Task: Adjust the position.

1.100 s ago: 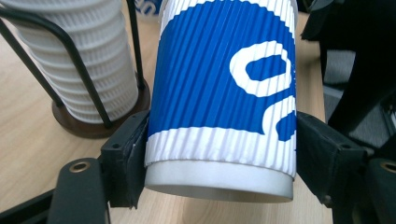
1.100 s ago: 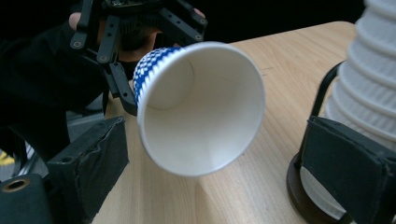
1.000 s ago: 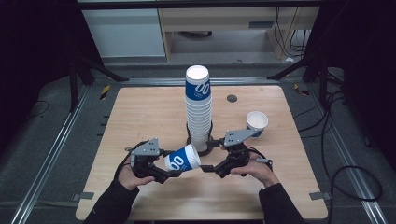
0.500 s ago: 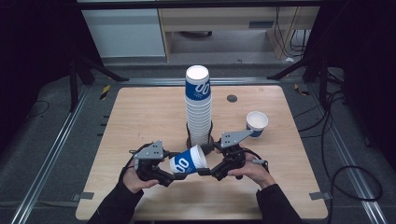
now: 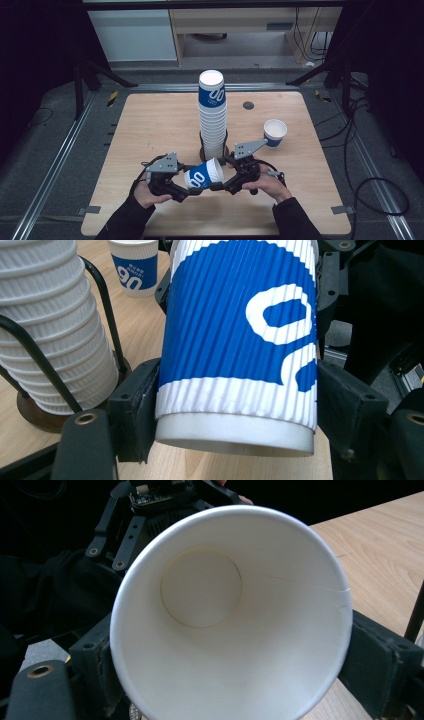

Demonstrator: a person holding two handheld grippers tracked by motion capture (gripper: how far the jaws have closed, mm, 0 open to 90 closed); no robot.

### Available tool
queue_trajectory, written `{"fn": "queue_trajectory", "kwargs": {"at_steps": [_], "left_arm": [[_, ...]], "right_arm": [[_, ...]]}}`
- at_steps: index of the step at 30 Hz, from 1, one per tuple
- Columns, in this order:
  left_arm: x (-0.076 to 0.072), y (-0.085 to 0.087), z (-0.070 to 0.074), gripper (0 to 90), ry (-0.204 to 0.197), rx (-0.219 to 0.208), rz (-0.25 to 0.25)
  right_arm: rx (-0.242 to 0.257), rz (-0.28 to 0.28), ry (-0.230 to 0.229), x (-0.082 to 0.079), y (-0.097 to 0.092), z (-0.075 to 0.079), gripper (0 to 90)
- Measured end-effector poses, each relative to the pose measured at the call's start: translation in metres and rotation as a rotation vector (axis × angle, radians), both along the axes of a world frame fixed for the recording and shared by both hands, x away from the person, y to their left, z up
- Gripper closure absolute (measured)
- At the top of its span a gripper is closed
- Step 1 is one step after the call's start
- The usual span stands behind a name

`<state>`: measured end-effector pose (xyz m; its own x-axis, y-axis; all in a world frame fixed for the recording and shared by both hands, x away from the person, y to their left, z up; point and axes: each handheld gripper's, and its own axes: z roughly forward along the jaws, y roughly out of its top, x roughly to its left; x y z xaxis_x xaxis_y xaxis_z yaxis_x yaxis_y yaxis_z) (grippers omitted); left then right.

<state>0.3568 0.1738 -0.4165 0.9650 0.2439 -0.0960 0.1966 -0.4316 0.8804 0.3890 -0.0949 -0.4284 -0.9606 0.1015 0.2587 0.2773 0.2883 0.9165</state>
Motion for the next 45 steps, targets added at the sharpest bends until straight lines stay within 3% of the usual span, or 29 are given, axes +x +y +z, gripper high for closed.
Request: {"fn": "queue_trajectory", "kwargs": {"at_steps": [7,22,25,30,35,45], "left_arm": [[0.001,0.001,0.0,25.5,0.007,-0.002,0.001],[0.004,0.009,0.003,18.0,0.005,0.027,0.043],[0.006,0.012,0.002,17.0,0.008,0.05,0.066],[0.008,0.009,-0.003,15.7,0.006,0.123,0.084],[0.007,0.001,-0.01,14.9,0.003,0.184,0.073],[0.004,-0.012,-0.018,16.2,-0.01,0.268,0.04]], "right_arm": [[0.007,0.009,0.013,0.001,-0.001,0.0,14.8],[-0.017,-0.039,-0.05,0.0,-0.01,0.009,15.2],[-0.032,-0.064,-0.065,0.001,-0.013,0.01,15.2],[-0.086,-0.082,-0.075,0.002,-0.014,0.01,15.2],[-0.165,-0.085,-0.086,0.001,-0.007,0.006,15.1],[-0.263,-0.053,-0.09,-0.003,0.012,-0.004,15.1]]}}
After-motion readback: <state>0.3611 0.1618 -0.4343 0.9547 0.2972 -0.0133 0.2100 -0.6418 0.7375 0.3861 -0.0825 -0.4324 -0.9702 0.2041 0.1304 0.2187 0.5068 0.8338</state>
